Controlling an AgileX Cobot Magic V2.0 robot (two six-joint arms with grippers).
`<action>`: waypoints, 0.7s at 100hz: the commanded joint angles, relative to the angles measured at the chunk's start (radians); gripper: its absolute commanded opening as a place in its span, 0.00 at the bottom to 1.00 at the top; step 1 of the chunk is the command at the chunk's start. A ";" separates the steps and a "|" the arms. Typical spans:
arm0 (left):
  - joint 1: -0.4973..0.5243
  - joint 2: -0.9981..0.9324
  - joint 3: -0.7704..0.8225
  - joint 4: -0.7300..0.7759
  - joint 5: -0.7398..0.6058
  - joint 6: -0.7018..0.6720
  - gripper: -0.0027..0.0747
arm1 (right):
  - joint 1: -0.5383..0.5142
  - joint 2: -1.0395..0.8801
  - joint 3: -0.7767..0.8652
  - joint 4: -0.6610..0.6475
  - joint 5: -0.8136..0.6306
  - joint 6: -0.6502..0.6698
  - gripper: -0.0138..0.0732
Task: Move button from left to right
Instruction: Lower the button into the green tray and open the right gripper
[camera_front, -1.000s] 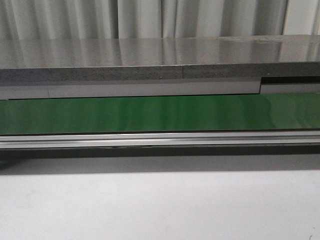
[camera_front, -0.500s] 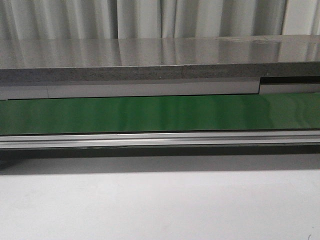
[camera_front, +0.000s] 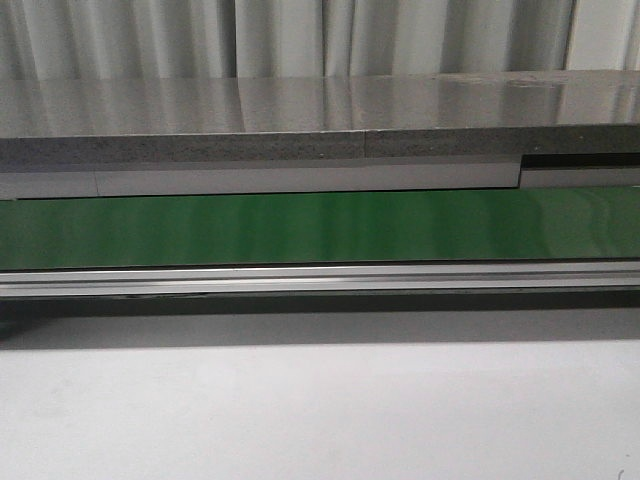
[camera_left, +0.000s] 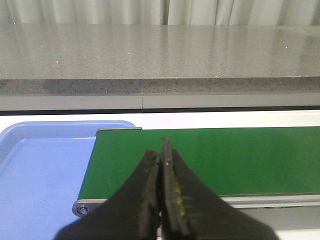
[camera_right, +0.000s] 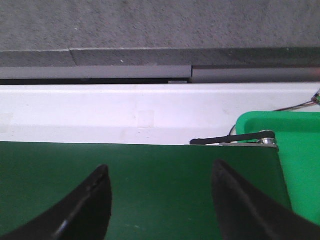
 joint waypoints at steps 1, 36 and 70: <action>-0.006 0.005 -0.028 -0.011 -0.085 -0.001 0.01 | 0.026 -0.130 0.083 0.004 -0.165 -0.009 0.68; -0.006 0.005 -0.028 -0.011 -0.085 -0.001 0.01 | 0.037 -0.519 0.454 0.003 -0.271 -0.009 0.68; -0.006 0.005 -0.028 -0.011 -0.085 -0.001 0.01 | 0.037 -0.699 0.527 0.008 -0.266 -0.008 0.66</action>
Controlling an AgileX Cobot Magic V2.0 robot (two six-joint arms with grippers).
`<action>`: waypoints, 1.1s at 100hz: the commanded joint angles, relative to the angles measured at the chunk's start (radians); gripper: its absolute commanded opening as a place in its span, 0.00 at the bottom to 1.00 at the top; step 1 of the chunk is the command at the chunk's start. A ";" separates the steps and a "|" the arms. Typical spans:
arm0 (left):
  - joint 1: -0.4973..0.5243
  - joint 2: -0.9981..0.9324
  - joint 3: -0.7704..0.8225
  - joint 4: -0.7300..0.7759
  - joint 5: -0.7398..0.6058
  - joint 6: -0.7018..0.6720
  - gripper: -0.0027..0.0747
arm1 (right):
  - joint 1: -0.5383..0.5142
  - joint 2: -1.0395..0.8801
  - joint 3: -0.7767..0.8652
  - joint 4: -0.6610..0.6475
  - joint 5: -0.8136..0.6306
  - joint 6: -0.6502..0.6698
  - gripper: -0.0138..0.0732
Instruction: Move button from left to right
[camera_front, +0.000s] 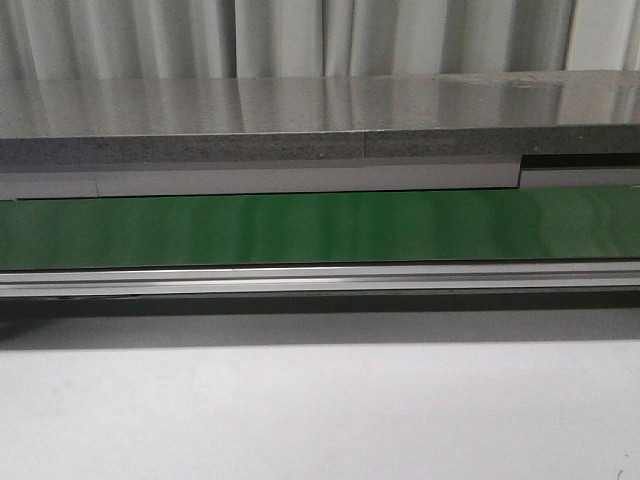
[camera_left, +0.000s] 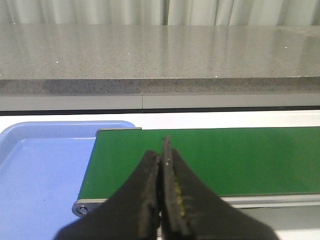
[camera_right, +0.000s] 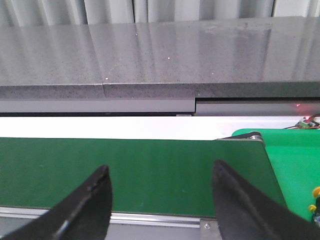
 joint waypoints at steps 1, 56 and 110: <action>-0.006 0.005 -0.028 -0.011 -0.085 -0.001 0.01 | 0.000 -0.003 -0.024 0.005 -0.083 -0.007 0.66; -0.006 0.005 -0.028 -0.011 -0.085 -0.001 0.01 | 0.000 -0.002 -0.024 0.005 -0.083 -0.007 0.08; -0.006 0.005 -0.028 -0.011 -0.085 -0.001 0.01 | 0.000 -0.002 -0.024 0.005 -0.083 -0.007 0.08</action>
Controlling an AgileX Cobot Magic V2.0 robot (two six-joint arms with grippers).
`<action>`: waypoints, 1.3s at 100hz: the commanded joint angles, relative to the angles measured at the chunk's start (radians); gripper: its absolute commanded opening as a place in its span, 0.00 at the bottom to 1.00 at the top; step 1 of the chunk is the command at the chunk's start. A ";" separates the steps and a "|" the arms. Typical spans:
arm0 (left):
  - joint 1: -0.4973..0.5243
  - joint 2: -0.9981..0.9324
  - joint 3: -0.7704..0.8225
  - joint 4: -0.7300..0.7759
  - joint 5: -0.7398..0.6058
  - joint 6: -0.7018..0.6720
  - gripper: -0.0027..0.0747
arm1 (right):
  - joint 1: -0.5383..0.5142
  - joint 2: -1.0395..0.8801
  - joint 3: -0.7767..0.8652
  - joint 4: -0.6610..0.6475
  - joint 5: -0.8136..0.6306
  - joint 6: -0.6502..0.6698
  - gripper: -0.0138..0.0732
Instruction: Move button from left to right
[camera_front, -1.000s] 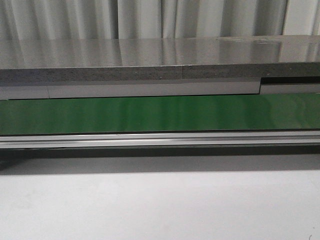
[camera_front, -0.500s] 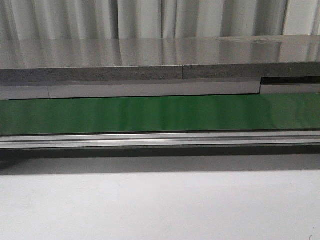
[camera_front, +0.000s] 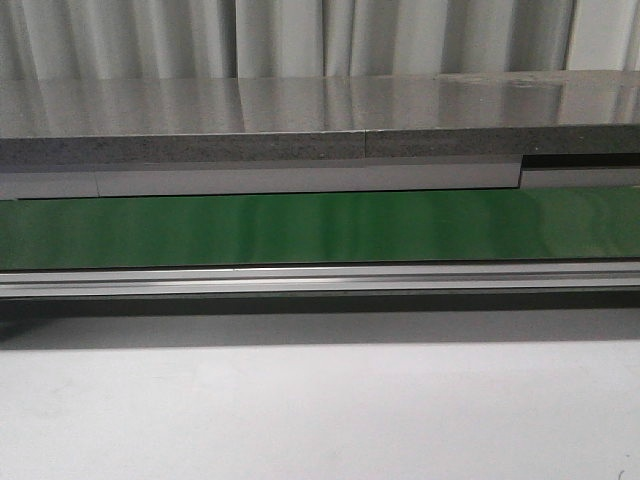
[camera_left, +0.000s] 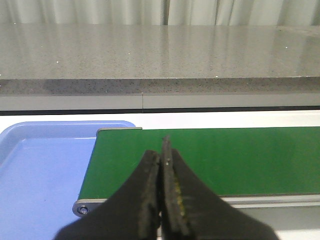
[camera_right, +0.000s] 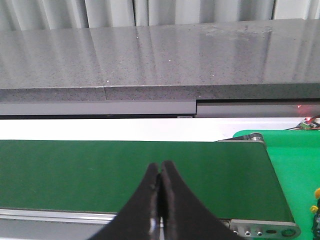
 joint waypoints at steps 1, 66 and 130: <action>-0.006 0.005 -0.028 -0.011 -0.085 -0.001 0.01 | 0.000 0.002 -0.025 -0.001 -0.081 -0.008 0.08; -0.006 0.005 -0.028 -0.011 -0.085 -0.001 0.01 | 0.000 -0.288 0.203 -0.040 -0.110 -0.008 0.08; -0.006 0.005 -0.028 -0.011 -0.085 -0.001 0.01 | 0.000 -0.410 0.352 -0.039 -0.178 -0.001 0.08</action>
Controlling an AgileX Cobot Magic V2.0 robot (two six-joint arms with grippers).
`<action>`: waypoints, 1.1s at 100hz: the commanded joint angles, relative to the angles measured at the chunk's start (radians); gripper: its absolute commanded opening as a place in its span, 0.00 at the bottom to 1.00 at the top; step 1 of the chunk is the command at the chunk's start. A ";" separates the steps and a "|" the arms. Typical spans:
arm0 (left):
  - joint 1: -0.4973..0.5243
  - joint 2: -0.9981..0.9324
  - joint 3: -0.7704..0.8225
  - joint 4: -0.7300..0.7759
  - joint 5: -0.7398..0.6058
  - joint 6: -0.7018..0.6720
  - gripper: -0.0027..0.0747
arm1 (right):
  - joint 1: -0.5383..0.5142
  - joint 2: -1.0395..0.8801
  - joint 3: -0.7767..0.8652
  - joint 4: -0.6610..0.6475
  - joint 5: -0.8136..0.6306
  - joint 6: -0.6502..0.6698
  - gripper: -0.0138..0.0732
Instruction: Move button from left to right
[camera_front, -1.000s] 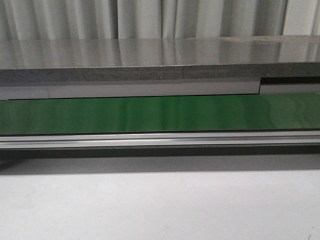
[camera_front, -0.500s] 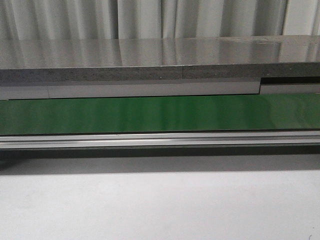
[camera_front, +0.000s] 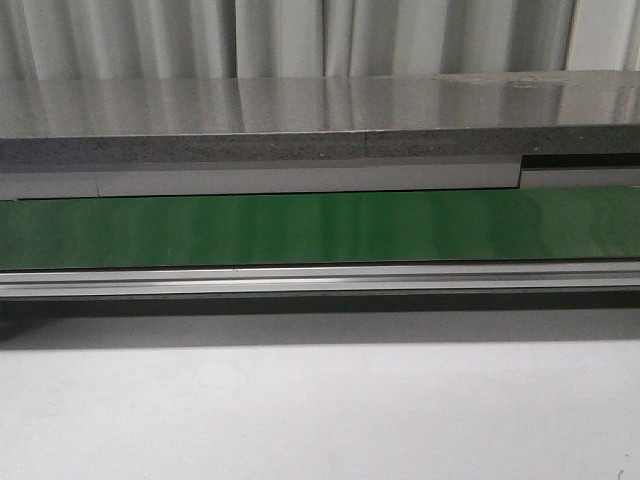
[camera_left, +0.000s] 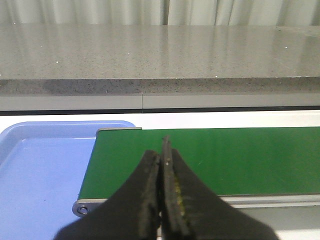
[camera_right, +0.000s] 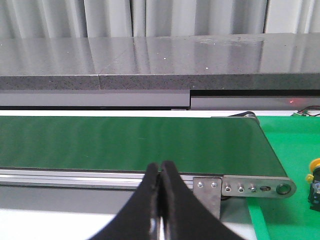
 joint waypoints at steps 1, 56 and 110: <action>-0.006 0.005 -0.028 -0.011 -0.085 -0.001 0.01 | 0.000 -0.021 -0.015 -0.008 -0.088 -0.002 0.08; -0.006 0.005 -0.028 -0.011 -0.085 -0.001 0.01 | 0.000 -0.021 -0.015 -0.008 -0.088 -0.002 0.08; -0.006 -0.008 -0.016 0.071 -0.085 -0.006 0.01 | 0.000 -0.021 -0.015 -0.008 -0.088 -0.002 0.08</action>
